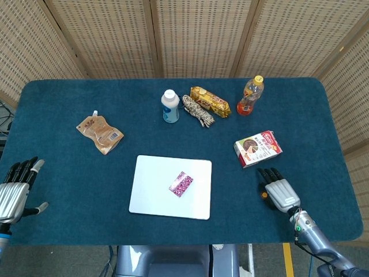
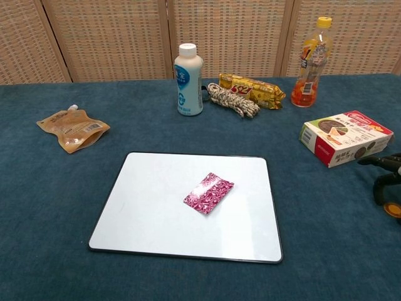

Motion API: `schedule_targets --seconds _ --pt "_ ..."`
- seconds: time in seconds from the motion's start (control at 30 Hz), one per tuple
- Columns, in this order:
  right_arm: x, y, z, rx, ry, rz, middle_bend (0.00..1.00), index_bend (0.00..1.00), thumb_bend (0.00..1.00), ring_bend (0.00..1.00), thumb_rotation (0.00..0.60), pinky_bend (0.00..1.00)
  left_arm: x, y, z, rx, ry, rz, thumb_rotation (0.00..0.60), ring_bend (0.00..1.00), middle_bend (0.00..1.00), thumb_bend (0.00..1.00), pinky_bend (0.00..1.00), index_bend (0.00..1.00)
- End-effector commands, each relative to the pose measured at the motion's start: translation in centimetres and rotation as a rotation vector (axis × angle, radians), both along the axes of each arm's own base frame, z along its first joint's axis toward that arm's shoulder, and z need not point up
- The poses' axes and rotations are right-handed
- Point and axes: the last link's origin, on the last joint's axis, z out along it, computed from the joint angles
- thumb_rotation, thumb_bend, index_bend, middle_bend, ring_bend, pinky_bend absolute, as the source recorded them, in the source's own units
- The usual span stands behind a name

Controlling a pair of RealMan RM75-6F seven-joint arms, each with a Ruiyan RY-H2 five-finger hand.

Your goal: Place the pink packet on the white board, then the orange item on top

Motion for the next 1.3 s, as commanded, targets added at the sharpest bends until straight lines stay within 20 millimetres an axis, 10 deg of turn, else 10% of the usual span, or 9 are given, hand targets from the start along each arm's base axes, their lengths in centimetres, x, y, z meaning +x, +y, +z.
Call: schedule_targets --seconds 0.03,0.7,1.3 --pt "-0.1 0.0 0.1 -0.001 0.001 -0.003 0.0 0.47 0.36 0.0 0.6 0.03 0.0 0.0 0.0 -0.001 0.001 0.0 0.6 0.0 0.0 0.0 0.0 0.0" --pt "1.6 1.0 1.0 0.004 -0.054 0.05 0.0 0.59 0.39 0.0 0.6 0.03 0.1 0.0 -0.1 -0.004 0.004 -0.001 0.6 0.0 0.0 0.0 0.0 0.0" --pt "17.1 -2.7 -0.2 0.063 -0.094 0.296 0.0 0.59 0.4 0.0 0.6 0.04 0.1 0.0 -0.1 -0.009 0.0 -0.004 0.6 0.0 0.0 0.0 0.0 0.0"
